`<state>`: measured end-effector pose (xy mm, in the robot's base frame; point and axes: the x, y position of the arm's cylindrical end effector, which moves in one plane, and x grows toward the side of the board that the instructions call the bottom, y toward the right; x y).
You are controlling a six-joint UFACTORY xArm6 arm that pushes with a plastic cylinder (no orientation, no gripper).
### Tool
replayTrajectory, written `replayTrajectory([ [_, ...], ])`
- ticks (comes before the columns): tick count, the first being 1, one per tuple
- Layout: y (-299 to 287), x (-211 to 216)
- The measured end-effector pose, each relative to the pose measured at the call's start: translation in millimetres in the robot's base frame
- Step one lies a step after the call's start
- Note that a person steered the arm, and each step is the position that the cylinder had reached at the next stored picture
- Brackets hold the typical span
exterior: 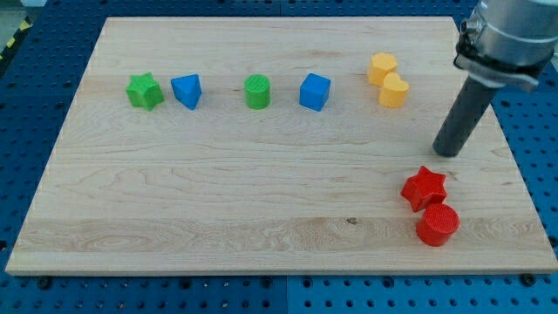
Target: Separate the yellow heart from the yellow hexagon
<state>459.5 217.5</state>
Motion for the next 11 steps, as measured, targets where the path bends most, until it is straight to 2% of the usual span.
replayTrajectory([
  [2,18,-83],
  [3,16,-91],
  [5,-43,-130],
  [7,-49,-119],
  [10,-51,-72],
  [11,-52,-98],
])
